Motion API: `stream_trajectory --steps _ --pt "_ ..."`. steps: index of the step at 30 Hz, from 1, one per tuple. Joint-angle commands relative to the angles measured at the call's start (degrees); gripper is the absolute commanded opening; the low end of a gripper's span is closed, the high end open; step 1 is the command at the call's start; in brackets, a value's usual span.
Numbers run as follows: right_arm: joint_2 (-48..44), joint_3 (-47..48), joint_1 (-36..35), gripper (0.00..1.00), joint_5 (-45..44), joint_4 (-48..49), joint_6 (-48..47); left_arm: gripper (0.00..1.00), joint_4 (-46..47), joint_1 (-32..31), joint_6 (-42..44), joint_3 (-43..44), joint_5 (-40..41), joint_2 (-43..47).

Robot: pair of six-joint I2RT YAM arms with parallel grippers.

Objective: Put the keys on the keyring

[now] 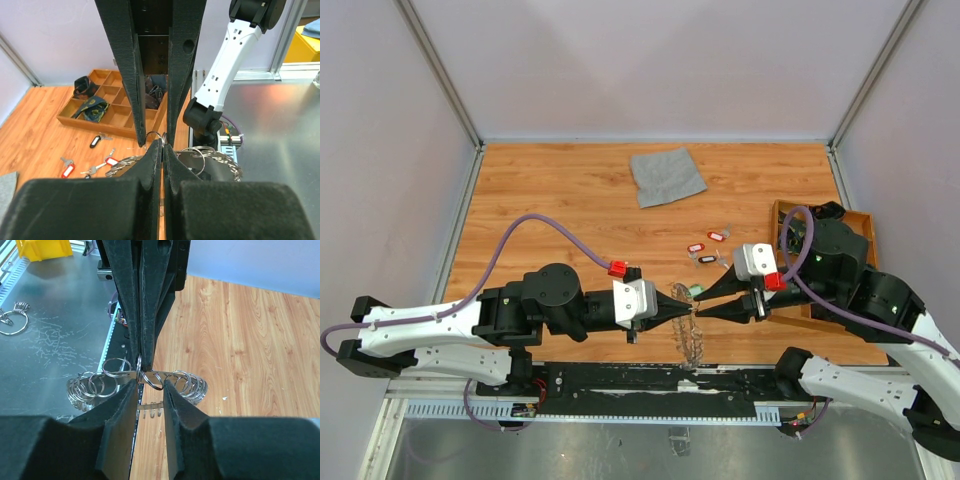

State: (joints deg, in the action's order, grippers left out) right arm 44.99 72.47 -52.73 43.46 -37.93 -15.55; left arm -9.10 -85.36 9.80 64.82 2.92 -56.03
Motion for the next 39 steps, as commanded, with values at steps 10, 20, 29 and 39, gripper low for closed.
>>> stream_trajectory --steps 10,20,29,39 --pt "0.1 1.7 -0.7 0.13 0.0 0.0 -0.6 0.0 3.3 -0.3 -0.3 1.6 0.6 1.4" --pt "-0.5 1.5 -0.7 0.01 -2.0 0.4 0.7 0.01 3.7 -0.3 -0.2 1.5 0.8 1.7" --pt "-1.0 0.4 -0.7 0.01 -4.4 2.1 5.9 0.01 4.2 -0.3 0.0 1.1 1.2 2.0" --pt "-0.9 -0.1 -0.7 0.01 -8.7 3.9 13.1 0.01 4.2 -0.3 0.0 0.7 1.7 2.3"
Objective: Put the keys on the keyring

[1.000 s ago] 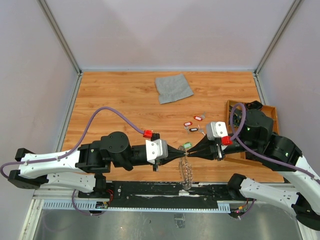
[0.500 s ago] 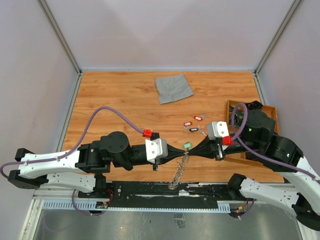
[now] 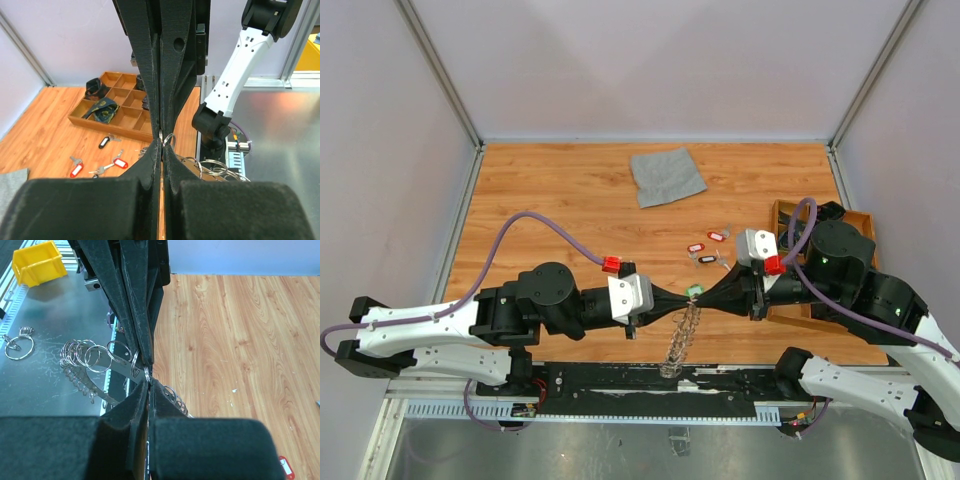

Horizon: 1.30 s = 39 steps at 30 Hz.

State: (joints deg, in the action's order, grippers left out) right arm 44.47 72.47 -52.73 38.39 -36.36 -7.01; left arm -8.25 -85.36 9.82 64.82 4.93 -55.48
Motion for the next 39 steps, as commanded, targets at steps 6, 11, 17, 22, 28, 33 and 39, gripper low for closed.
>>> stream_trajectory --steps 6,11,17,22,28,33,39 --pt "-0.5 -0.5 -0.7 0.01 -4.9 2.3 6.1 0.01 3.6 -0.3 -0.2 0.6 0.2 2.2" --pt "-1.0 -1.0 -0.7 0.0 -5.5 3.1 7.2 0.01 4.4 -0.3 -0.4 0.1 1.3 2.8" --pt "-1.4 -2.1 -0.7 0.01 -5.9 5.6 9.2 0.01 6.1 -0.3 -0.5 -0.7 2.5 3.4" --pt "-1.5 -2.5 -0.7 0.01 -7.0 6.7 10.7 0.01 6.6 -0.3 -0.4 -0.9 2.9 3.4" --pt "-1.4 -2.4 -0.7 0.07 -8.4 7.7 12.4 0.01 6.3 -0.3 -0.3 -0.9 3.0 3.0" --pt "-3.0 -1.9 -0.7 0.31 -10.8 7.7 11.3 0.01 6.0 -0.3 -0.5 -1.0 3.1 2.8" --pt "-4.9 -0.9 -0.7 0.39 -16.1 7.0 10.0 0.01 5.7 -0.3 -0.6 -1.1 3.0 2.7"
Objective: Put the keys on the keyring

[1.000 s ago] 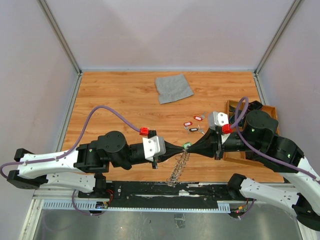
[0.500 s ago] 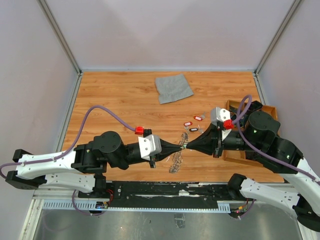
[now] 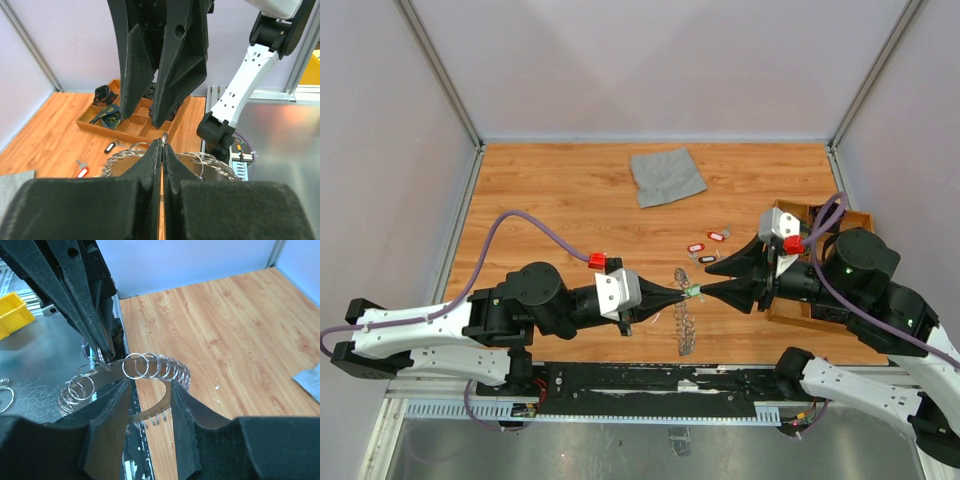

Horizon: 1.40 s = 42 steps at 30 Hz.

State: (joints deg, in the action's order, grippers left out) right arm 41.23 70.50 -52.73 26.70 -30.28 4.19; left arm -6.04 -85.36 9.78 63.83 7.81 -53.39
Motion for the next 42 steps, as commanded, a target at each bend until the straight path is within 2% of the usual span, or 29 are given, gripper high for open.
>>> stream_trajectory --steps 1,6,10,15,25,37,42 --pt "-1.8 1.2 -0.7 0.39 -4.2 0.8 -1.6 0.01 3.4 -0.3 -0.6 -0.1 0.2 0.6" --pt "-2.8 0.4 -0.7 0.48 3.3 2.8 -5.6 0.01 3.1 -0.3 -0.9 0.0 0.2 0.4" --pt "-4.1 -1.4 -0.7 0.49 7.0 5.6 -9.9 0.01 2.9 -0.3 -1.0 0.2 0.2 -0.1" --pt "-3.4 -0.6 -0.8 0.41 10.0 6.0 -14.2 0.01 2.3 -0.3 -1.4 0.6 -0.2 -1.0" --pt "1.7 5.0 -0.7 0.31 14.9 -3.4 -18.2 0.01 1.6 -0.3 -1.8 1.5 -0.2 -2.2" --pt "2.8 4.3 -0.7 0.31 15.1 -5.4 -19.1 0.01 1.0 -0.3 -1.6 2.3 0.6 -2.6" --pt "3.7 4.4 -0.7 0.28 14.3 -6.4 -19.6 0.01 1.0 -0.3 -1.7 2.3 0.6 -2.7"
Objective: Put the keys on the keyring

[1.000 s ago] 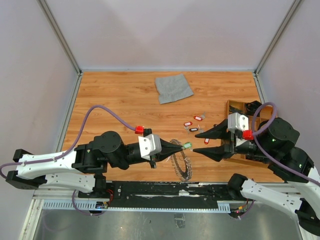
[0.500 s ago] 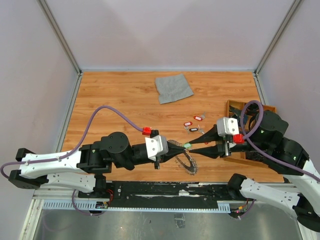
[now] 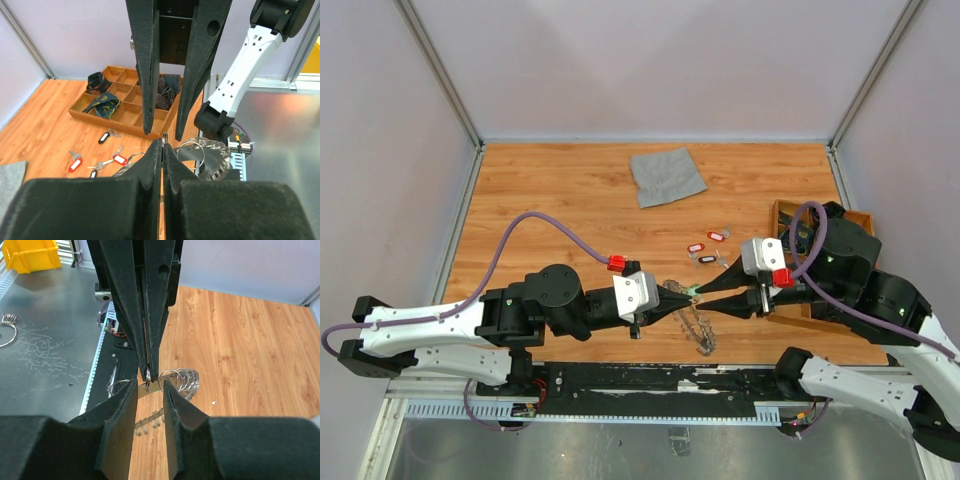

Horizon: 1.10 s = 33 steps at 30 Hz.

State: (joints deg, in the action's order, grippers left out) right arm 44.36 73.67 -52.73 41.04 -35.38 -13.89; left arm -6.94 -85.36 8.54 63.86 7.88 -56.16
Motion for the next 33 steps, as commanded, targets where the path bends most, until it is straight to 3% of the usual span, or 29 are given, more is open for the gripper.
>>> stream_trajectory --steps 1,8,13,17,25,33 --pt "0.8 1.3 -0.7 0.27 0.0 -1.5 -1.6 0.01 1.9 -0.3 -0.4 2.3 0.6 0.1" --pt "1.3 1.2 -0.7 0.18 0.5 -1.7 -1.7 0.0 1.9 -0.3 -0.4 2.3 1.0 0.2" --pt "1.3 1.4 -0.7 0.01 -0.1 -1.6 -1.6 0.01 2.0 -0.3 -0.4 2.3 1.0 0.2" --pt "0.3 1.2 -0.7 0.01 -1.1 -0.7 -0.9 0.02 2.5 -0.3 -0.8 1.9 0.8 0.6" --pt "-3.9 -2.3 -0.7 0.0 -0.9 7.4 2.5 0.27 4.8 -0.3 -3.2 0.9 -2.3 3.1" --pt "-8.4 -8.7 -0.7 0.0 2.3 20.0 2.7 0.31 6.3 -0.3 -5.0 -2.0 -2.5 7.1"
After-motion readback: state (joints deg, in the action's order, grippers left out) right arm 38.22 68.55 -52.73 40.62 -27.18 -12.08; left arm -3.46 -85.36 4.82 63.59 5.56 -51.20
